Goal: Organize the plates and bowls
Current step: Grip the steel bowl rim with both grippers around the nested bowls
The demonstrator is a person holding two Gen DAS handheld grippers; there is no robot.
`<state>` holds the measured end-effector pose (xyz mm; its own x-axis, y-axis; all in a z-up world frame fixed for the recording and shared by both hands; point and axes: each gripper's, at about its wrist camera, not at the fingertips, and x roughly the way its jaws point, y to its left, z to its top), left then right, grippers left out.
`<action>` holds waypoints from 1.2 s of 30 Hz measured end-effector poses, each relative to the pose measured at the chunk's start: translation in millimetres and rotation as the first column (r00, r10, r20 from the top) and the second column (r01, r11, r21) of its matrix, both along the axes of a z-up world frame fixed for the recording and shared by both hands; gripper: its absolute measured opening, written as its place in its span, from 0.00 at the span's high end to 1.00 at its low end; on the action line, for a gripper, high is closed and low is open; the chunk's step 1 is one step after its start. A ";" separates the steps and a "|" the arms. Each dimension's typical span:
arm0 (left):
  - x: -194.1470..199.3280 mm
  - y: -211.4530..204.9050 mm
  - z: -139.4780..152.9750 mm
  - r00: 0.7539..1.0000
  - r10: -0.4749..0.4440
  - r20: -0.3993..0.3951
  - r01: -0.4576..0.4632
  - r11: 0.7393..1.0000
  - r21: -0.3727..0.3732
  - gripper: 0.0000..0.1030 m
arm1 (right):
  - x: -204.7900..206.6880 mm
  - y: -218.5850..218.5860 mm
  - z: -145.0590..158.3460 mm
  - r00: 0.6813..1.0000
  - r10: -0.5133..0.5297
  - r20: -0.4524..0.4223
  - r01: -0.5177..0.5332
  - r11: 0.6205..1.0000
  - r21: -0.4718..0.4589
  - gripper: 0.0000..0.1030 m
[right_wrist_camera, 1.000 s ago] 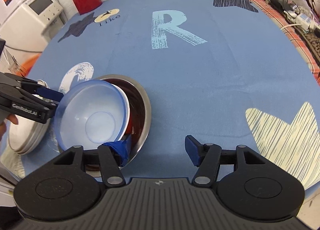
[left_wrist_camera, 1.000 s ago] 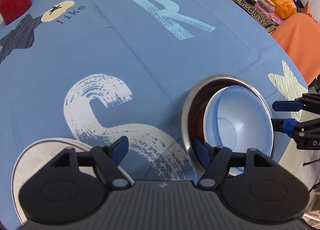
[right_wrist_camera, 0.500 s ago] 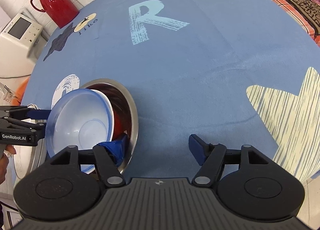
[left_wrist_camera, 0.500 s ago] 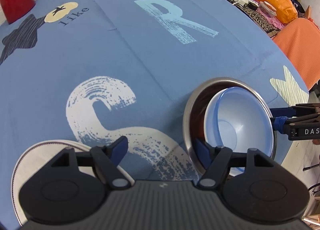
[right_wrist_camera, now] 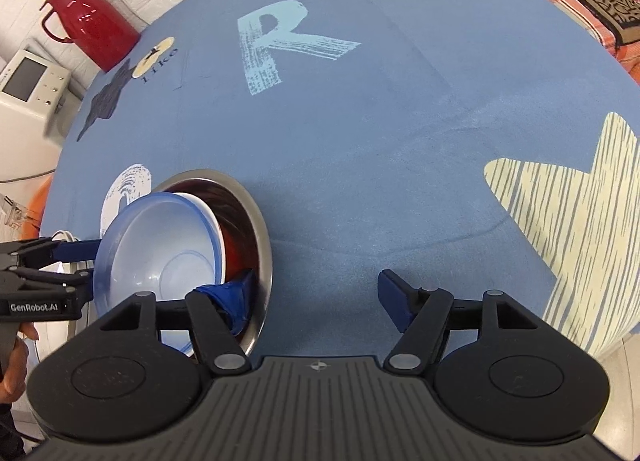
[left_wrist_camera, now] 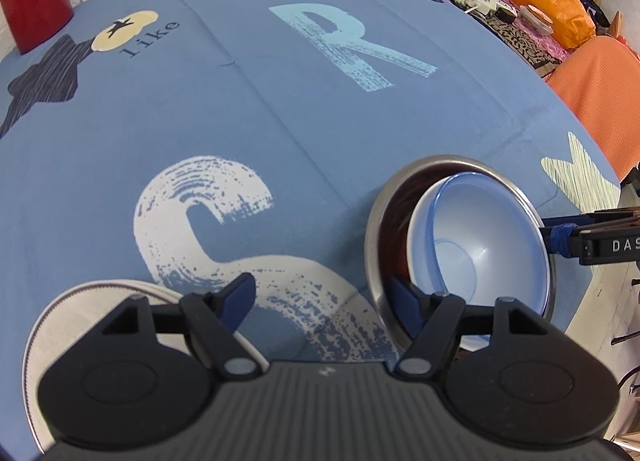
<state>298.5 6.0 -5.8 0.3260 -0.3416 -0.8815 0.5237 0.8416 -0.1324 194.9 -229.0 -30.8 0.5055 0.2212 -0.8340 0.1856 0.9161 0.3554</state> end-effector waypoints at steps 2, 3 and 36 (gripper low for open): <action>0.0 0.0 0.2 1.000 0.000 -0.001 0.000 1.000 -0.002 0.31 | 2.4 0.6 0.4 1.000 -0.008 -0.008 0.008 1.000 -0.012 0.48; -0.6 0.1 0.4 1.000 -0.002 -0.001 0.002 1.000 -0.003 0.32 | 3.0 3.1 1.1 1.000 0.000 -0.006 0.000 0.999 -0.035 0.48; 9.8 -2.8 17.6 0.984 0.127 -0.123 -0.149 0.971 -0.189 1.00 | 12.1 -0.2 7.7 0.996 -0.042 -0.073 0.060 0.965 0.254 1.00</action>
